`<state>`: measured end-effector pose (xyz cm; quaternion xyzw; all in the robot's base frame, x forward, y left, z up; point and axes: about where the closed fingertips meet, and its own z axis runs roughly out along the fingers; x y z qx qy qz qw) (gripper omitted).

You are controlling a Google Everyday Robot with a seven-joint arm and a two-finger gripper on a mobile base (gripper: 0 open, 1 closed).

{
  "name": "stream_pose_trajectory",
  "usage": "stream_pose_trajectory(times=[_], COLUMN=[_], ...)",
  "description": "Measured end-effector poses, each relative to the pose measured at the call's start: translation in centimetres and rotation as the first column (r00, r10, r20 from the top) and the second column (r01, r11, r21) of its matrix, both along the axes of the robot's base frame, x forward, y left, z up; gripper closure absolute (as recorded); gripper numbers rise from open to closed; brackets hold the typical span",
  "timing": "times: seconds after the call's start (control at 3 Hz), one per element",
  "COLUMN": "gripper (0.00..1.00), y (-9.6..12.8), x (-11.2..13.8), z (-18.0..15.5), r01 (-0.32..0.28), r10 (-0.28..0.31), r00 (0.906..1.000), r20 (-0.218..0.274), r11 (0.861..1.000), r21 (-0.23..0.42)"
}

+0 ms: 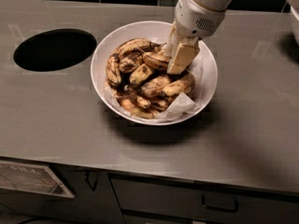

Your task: Pick banana from white bowl

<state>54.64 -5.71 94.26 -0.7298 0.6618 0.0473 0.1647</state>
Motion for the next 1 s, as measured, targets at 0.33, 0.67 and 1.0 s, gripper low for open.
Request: stream_pose_trajectory(times=[0.33, 0.67, 1.0], gripper=[1.00, 1.00, 1.00], y=[0.0, 0.2, 0.8], x=[0.0, -0.5, -2.4], z=[0.0, 0.8, 3.5], r01=[0.000, 0.005, 0.004], r10=[0.000, -0.005, -0.003], r00=[1.0000, 0.9994, 0.9945], r20=[0.000, 0.034, 0.105], r11=[1.000, 1.000, 1.000], r21=[0.000, 0.003, -0.016])
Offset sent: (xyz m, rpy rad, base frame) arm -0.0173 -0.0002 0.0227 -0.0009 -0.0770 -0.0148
